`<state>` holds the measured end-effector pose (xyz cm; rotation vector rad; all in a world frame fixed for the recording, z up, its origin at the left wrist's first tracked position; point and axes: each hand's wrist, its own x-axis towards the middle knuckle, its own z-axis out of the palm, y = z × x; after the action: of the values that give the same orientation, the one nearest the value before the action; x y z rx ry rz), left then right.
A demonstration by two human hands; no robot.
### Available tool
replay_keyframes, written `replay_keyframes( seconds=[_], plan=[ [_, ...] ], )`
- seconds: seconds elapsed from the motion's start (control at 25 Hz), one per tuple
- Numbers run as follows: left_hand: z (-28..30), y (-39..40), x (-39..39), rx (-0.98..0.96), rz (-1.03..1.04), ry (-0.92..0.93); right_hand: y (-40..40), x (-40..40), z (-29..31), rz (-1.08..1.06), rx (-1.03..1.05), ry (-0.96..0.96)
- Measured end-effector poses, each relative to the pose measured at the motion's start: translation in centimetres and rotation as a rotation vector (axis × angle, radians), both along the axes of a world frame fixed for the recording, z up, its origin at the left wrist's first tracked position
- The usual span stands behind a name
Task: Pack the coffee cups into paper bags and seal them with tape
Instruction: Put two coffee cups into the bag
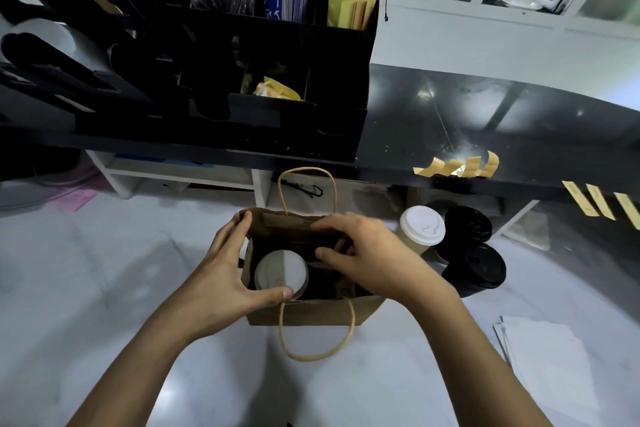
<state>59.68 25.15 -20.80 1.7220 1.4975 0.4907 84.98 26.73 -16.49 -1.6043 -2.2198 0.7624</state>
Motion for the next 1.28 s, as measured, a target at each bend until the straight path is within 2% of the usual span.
replay_keyframes(
  seconds=[0.2,0.28,0.36,0.44,0.56,0.76,1.12,1.28],
  plan=[
    [0.0,0.1,0.1,0.001,-0.020,0.048,-1.0,4.3,0.0,-0.261,0.186,0.241],
    [-0.1,0.1,0.1,0.006,-0.021,0.056,-0.4,6.0,-1.2,-0.398,0.241,0.255],
    [-0.2,0.2,0.1,0.007,-0.019,0.062,0.6,7.8,-3.2,-0.543,0.260,0.148],
    [-0.2,0.2,0.2,0.008,-0.016,0.072,1.5,9.6,-5.3,-0.653,0.233,-0.089],
    [-0.2,0.2,0.3,0.013,-0.014,0.084,2.4,11.0,-7.4,-0.663,0.182,-0.366],
    [-0.1,0.2,0.3,0.001,-0.012,0.077,3.5,11.6,-9.5,-0.600,0.108,-0.606],
    [0.1,0.3,0.3,-0.006,-0.020,0.048,3.8,11.1,-9.0,-0.622,0.023,-0.531],
    [0.3,0.3,0.3,-0.012,-0.020,0.051,4.6,11.6,-9.1,-0.611,0.050,-0.499]
  ],
)
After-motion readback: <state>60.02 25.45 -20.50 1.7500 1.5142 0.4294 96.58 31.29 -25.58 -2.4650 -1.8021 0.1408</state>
